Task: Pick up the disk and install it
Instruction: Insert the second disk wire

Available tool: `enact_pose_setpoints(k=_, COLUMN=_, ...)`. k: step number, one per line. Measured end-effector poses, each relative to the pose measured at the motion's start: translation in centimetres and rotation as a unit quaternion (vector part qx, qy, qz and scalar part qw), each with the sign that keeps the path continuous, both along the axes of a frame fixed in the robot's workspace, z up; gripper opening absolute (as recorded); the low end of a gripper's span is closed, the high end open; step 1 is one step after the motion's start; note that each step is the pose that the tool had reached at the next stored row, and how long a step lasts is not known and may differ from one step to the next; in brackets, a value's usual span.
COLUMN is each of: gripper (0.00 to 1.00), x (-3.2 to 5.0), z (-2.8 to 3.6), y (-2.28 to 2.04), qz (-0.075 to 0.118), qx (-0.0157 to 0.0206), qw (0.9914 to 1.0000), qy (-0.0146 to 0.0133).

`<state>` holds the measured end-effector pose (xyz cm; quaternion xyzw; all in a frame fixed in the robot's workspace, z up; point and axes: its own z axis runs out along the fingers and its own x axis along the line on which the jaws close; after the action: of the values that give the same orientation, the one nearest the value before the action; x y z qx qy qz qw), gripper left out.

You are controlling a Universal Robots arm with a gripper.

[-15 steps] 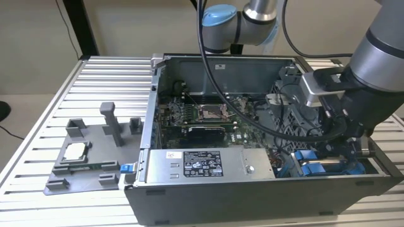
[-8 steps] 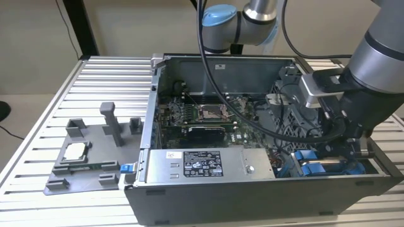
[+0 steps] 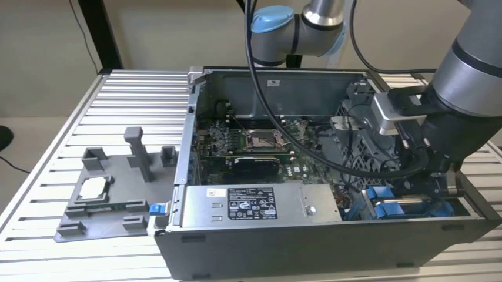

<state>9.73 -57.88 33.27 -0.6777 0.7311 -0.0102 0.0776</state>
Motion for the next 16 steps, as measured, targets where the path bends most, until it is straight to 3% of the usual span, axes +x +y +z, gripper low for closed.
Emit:
enact_pose_setpoints(k=6, gripper=0.00, x=0.01, z=-0.04, y=0.00, qz=0.000, qx=0.0004, qw=1.00000, qy=-0.0001)
enact_pose_setpoints(k=7, gripper=1.00, x=0.01, z=-0.06, y=0.00, qz=0.000, qx=0.0005, qw=1.00000, qy=-0.0001)
enact_pose_setpoints(k=9, gripper=1.00, x=0.01, z=0.12, y=-0.01, qz=-0.001, qx=0.0027, qw=1.00000, qy=0.0000)
enact_pose_setpoints(k=16, gripper=1.00, x=0.00, z=3.14, y=-0.01, qz=-0.004, qx=0.0030, qw=0.99999, qy=0.0001)
